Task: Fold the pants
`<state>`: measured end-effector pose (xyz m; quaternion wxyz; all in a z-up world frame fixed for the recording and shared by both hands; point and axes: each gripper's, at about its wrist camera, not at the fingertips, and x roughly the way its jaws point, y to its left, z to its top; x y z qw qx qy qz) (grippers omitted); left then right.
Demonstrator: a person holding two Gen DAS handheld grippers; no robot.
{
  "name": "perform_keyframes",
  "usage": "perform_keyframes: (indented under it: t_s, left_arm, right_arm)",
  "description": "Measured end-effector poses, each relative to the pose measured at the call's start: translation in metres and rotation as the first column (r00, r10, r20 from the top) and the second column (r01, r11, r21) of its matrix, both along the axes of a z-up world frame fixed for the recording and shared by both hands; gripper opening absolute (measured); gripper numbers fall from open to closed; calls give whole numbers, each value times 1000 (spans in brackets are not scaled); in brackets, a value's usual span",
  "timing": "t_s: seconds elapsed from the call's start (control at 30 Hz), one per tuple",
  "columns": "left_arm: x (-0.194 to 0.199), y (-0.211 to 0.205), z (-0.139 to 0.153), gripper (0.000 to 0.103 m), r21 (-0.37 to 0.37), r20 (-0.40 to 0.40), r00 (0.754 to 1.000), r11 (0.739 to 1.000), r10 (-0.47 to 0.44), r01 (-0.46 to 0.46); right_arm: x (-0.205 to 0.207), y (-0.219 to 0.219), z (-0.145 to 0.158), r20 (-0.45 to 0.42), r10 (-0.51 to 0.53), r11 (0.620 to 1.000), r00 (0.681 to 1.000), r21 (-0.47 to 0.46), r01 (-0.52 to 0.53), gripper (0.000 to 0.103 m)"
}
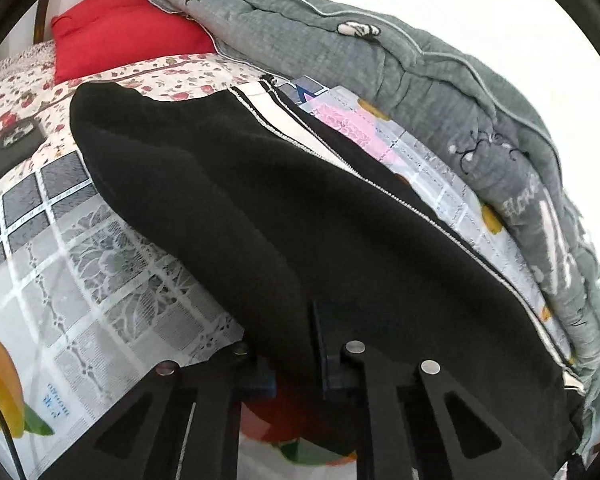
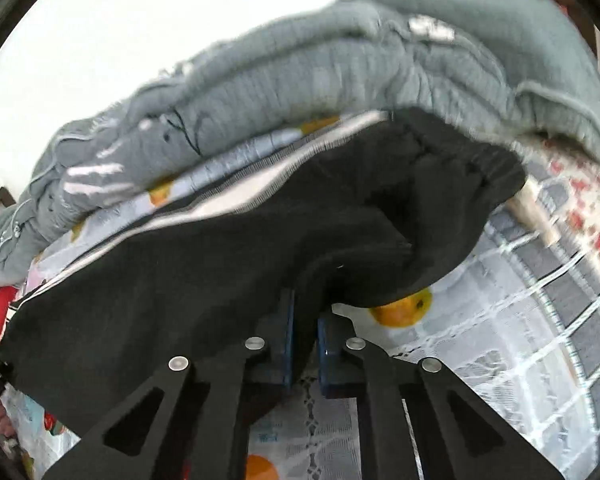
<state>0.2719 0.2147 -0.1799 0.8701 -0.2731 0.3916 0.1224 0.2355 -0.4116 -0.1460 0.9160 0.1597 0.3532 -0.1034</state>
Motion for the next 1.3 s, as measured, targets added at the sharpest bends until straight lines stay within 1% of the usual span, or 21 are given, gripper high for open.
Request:
perform_keyframes:
  t_s: [0.07, 0.1, 0.23, 0.33, 0.4, 0.53, 0.67, 0.8, 0.93, 1.03, 1.1, 1.13, 1.17, 1.2, 1.23, 1.27, 1.3]
  left_arm:
    - [-9, 0, 2, 13, -2, 8, 1000, 1000, -5, 6]
    - [-14, -1, 2, 13, 2, 9, 1000, 1000, -7, 7]
    - [-32, -4, 5, 13, 5, 15, 1000, 1000, -21, 21]
    - [-47, -6, 8, 12, 8, 26, 999, 999, -35, 34]
    - [-55, -8, 10, 12, 15, 29, 999, 999, -38, 37]
    - [-77, -7, 12, 12, 12, 37, 998, 999, -40, 40]
    - [-101, -4, 11, 12, 6, 44, 998, 999, -44, 44]
    - [-129, -6, 11, 12, 14, 50, 998, 999, -47, 46]
    - [-159, -7, 13, 12, 9, 55, 997, 999, -45, 44]
    - [-179, -9, 13, 12, 4, 49, 998, 999, -44, 44]
    - [-185, -11, 12, 13, 11, 39, 998, 999, -39, 38]
    - [-187, -12, 10, 14, 19, 29, 999, 999, -32, 31]
    - [-188, -14, 8, 19, 29, 22, 999, 999, -25, 24]
    - [-189, -15, 7, 20, 44, 17, 1000, 999, -17, 17]
    - [-192, -16, 7, 25, 57, 14, 1000, 998, -9, 8]
    - [-194, -17, 7, 31, 69, 5, 1000, 998, 1, -1]
    - [-196, -18, 8, 34, 84, -1, 1000, 996, 13, -12]
  right_arm:
    - [-10, 5, 8, 29, 3, 999, 1000, -33, -2, 7]
    - [-14, 5, 10, 33, 5, 999, 999, -36, -4, 7]
    - [-38, 2, 17, 65, 9, 1000, 998, -9, -8, 6]
    - [-60, 0, 23, 98, 6, 1000, 995, -9, -5, 5]
    - [-73, 1, 25, 88, 8, 1000, 996, -20, -6, 5]
    - [-96, 1, 26, 99, 14, 1000, 995, -18, -13, 5]
    - [-128, -2, 29, 125, 16, 1000, 992, 2, -16, 5]
    - [-158, -4, 28, 135, 17, 1000, 991, 6, -18, 5]
    - [-190, -11, 26, 145, 11, 999, 989, 29, -16, 5]
    - [-219, -16, 26, 151, 11, 999, 988, 41, -17, 5]
    - [-232, -19, 25, 149, 11, 999, 989, 51, -18, 5]
    - [-236, -20, 24, 140, 15, 998, 990, 55, -23, 6]
    - [-239, -20, 22, 128, 24, 998, 991, 52, -31, 7]
    - [-242, -22, 20, 125, 29, 998, 992, 48, -35, 9]
    - [-245, -24, 18, 126, 31, 998, 992, 43, -37, 9]
    - [-247, -27, 17, 128, 23, 999, 991, 32, -27, 12]
    - [-250, -30, 18, 131, 10, 1000, 991, 22, -13, 16]
